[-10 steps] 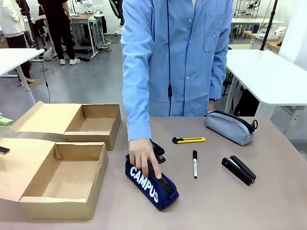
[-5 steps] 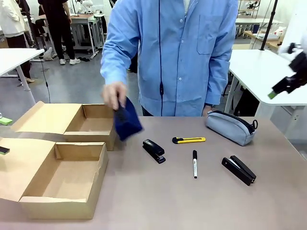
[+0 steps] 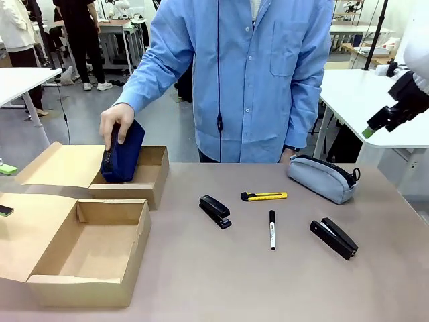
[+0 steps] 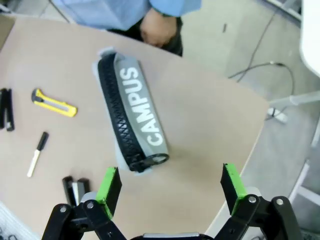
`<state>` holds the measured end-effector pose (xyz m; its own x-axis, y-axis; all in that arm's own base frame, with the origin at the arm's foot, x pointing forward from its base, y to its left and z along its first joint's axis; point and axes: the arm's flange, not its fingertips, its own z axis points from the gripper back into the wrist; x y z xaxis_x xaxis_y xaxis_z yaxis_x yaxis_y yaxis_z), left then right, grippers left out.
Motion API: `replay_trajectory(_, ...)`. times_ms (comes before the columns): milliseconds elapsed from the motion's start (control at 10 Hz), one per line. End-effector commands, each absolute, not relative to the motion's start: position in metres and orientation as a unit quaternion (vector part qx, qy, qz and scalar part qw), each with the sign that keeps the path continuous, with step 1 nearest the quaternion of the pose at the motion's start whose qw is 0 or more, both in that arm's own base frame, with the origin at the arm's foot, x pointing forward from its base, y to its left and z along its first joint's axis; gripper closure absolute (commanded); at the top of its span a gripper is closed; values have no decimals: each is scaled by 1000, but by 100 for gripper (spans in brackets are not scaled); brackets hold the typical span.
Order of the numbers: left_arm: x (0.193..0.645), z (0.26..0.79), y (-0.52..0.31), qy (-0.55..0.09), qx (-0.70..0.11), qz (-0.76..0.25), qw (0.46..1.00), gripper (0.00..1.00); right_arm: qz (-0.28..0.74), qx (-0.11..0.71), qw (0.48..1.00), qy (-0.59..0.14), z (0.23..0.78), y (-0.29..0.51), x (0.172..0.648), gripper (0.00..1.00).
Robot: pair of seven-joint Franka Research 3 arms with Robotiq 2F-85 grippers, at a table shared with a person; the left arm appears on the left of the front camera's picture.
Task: Place items inside the box.
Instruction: Pick up a Pencil pouch or Stapler and place it inside the Mailer Box closest to the robot.
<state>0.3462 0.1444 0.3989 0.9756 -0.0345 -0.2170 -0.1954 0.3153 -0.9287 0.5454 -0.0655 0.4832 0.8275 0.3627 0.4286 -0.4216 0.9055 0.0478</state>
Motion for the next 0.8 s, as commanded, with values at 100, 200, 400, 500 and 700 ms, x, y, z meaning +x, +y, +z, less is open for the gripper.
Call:
replay_trajectory(100,340,400,146,99,-583,38,805,0,331,69,923,-186,465,-19,596,0)
replay_trajectory(200,340,400,146,99,-583,38,805,0,346,60,920,-176,458,-4,612,0)
replay_trajectory(400,340,400,146,99,-583,38,805,0,380,61,909,-157,444,22,641,0)
replay_trajectory(500,340,400,146,99,-583,38,805,0,398,83,904,-130,435,34,653,0)
replay_trajectory(700,340,400,146,99,-583,38,805,0,410,83,907,-57,421,47,659,0)
